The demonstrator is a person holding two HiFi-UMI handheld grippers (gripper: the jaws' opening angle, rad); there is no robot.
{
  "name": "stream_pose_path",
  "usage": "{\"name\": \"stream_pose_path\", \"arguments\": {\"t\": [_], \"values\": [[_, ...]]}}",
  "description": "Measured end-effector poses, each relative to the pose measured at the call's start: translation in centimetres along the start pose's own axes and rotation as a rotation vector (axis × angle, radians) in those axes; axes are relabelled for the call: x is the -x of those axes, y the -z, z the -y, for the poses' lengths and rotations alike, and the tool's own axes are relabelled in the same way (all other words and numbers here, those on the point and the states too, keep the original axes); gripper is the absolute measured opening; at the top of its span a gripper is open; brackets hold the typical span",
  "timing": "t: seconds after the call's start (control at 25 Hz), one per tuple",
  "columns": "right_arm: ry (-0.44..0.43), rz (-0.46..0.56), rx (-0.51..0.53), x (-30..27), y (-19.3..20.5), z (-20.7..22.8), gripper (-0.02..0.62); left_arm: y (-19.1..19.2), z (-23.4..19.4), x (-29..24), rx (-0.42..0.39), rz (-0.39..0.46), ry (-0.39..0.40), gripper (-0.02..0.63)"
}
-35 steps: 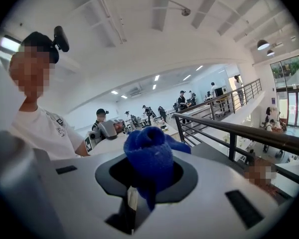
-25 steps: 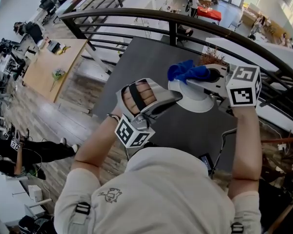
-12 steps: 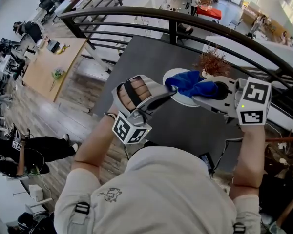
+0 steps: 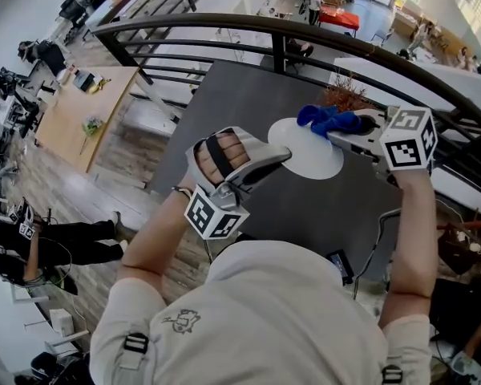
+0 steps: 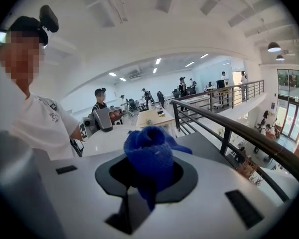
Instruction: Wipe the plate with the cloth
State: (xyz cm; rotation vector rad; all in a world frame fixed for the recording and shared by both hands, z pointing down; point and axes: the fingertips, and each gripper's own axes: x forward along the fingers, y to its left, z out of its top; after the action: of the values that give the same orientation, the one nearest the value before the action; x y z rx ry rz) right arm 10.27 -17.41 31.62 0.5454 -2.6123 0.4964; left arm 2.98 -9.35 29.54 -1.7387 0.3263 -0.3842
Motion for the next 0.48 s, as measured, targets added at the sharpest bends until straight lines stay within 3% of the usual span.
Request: {"name": "stream_pose_path", "arguments": {"t": [0.24,0.48], "values": [[-0.077,-0.047,0.083,-3.0,-2.2,-2.6,0.087,-0.3,0.7,-1.1,0.015,0.008,0.02,0.018],[-0.221,0.02,0.117,-2.7,-3.3,-7.4,0.087,1.6,1.1,-1.2,0.032,-0.032,0.019,0.018]]}}
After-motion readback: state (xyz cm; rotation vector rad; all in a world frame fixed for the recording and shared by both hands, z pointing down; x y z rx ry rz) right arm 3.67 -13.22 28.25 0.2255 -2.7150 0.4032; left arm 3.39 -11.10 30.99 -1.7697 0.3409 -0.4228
